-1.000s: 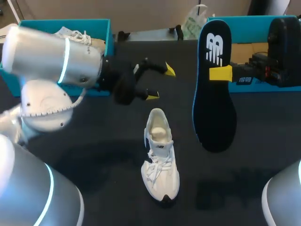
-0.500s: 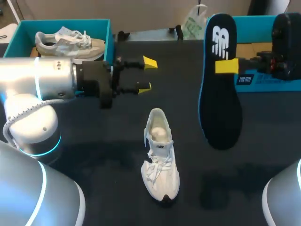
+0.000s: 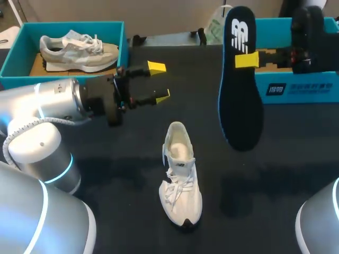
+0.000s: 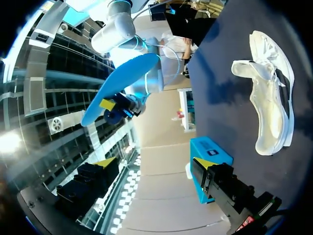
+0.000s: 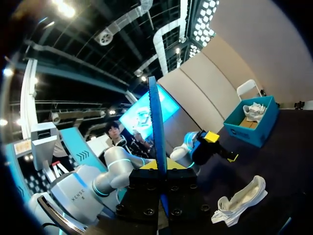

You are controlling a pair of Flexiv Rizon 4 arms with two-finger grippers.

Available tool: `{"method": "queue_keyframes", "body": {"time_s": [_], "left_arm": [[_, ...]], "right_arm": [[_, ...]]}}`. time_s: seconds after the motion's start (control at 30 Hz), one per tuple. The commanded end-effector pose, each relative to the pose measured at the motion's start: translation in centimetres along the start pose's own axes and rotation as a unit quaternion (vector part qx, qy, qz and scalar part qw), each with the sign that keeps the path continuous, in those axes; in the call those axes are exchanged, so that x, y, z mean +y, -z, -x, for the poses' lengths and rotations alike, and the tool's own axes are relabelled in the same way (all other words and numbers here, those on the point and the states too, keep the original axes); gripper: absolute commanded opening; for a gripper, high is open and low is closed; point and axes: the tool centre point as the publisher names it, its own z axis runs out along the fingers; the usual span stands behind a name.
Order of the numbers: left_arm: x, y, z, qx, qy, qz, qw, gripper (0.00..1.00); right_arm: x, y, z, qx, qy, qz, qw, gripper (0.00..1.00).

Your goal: Take the shoe out of the shoebox, open the shoe tongue, remove and reinsert the insole, then place the shoe into the shoebox

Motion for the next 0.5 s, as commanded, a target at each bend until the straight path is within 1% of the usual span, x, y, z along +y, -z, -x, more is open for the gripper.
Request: {"method": "queue_keyframes", "body": {"time_s": [0.03, 0.17, 0.23, 0.27, 0.3, 0.33, 0.4, 0.47, 0.5], "left_arm": [[0.0, -0.2, -0.3, -0.022, -0.002, 0.001, 1.000, 1.00], [0.0, -0.2, -0.3, -0.022, -0.002, 0.001, 1.000, 1.00], [0.0, -0.2, -0.3, -0.022, -0.002, 0.001, 1.000, 1.00], [0.0, -0.2, -0.3, -0.022, -0.002, 0.001, 1.000, 1.00], [0.0, -0.2, -0.3, -0.022, -0.002, 0.001, 1.000, 1.00], [0.0, -0.2, -0.3, -0.022, -0.002, 0.001, 1.000, 1.00], [0.0, -0.2, -0.3, -0.022, -0.002, 0.001, 1.000, 1.00], [0.0, -0.2, -0.3, -0.022, -0.002, 0.001, 1.000, 1.00], [0.0, -0.2, -0.3, -0.022, -0.002, 0.001, 1.000, 1.00]], "right_arm": [[0.7, -0.3, 0.8, 0.011, 0.000, -0.011, 1.000, 0.00], [0.7, -0.3, 0.8, 0.011, 0.000, -0.011, 1.000, 0.00], [0.7, -0.8, 3.2, 0.028, -0.045, -0.012, 0.998, 0.00], [1.1, -0.8, 4.5, 0.035, -0.052, -0.004, 0.998, 0.00], [1.5, -0.7, 5.6, 0.034, -0.068, -0.010, 0.997, 0.00], [1.9, -0.8, 6.7, 0.037, -0.085, -0.028, 0.995, 0.00], [2.7, -0.8, 8.7, 0.039, -0.108, -0.047, 0.992, 0.00], [3.1, -0.9, 10.1, 0.046, -0.123, -0.058, 0.990, 0.00], [3.3, -0.9, 11.1, 0.047, -0.141, -0.071, 0.986, 0.00]]}}
